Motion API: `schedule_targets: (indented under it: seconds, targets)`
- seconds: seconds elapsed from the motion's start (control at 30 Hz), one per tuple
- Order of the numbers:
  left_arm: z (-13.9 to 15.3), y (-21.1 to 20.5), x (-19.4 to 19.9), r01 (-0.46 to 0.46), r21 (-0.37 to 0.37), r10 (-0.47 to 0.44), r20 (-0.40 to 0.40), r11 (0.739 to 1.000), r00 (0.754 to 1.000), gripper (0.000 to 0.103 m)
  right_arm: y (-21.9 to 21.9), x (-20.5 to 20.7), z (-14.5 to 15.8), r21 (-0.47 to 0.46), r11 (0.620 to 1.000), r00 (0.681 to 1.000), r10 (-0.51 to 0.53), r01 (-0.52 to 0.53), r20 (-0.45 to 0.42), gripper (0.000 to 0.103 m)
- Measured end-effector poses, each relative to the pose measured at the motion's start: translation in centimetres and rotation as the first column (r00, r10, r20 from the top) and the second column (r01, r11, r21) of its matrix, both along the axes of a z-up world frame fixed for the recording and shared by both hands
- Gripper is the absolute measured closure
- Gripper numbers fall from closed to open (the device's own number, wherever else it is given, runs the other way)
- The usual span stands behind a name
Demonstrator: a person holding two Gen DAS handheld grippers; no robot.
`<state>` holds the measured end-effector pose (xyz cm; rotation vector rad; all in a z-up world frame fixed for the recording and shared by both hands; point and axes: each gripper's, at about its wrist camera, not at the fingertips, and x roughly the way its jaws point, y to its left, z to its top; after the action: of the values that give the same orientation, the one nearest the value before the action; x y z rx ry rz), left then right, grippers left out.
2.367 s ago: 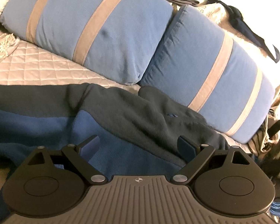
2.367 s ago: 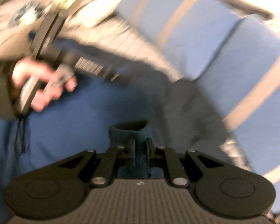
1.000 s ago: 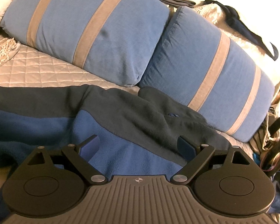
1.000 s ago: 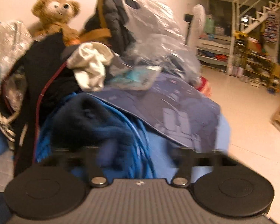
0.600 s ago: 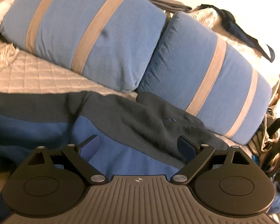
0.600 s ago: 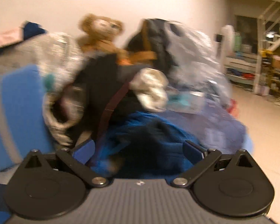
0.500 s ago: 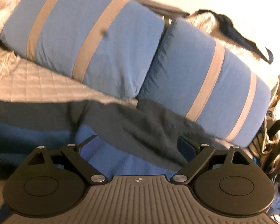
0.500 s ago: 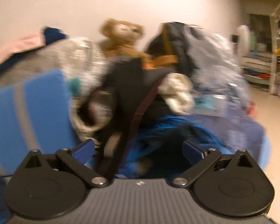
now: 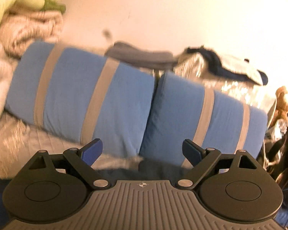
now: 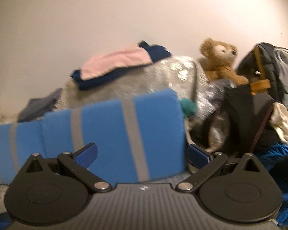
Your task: Fold clothes
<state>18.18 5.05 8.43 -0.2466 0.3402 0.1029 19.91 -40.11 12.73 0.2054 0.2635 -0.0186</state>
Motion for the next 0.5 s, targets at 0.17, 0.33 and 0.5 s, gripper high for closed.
schedule_targets:
  seconds: [0.17, 0.33, 0.5]
  targets:
    - [3.4, 1.0, 0.0, -0.011, 0.001, 0.011, 0.046, 1.000, 0.999, 0.011, 2.9, 0.5, 4.4, -0.015, 0.998, 0.997, 0.055, -0.055, 0.054, 0.000]
    - [6.7, 2.4, 0.4, -0.030, 0.000, 0.030, 0.093, 1.000, 0.995, 0.011, 5.0, 1.0, 8.5, -0.042, 0.995, 0.992, 0.094, -0.090, 0.090, 0.000]
    - [10.0, 3.7, 0.7, -0.063, 0.014, 0.061, 0.120, 0.998, 0.991, 0.011, 7.0, 1.6, 12.4, -0.073, 0.990, 0.984, 0.132, -0.124, 0.118, 0.000]
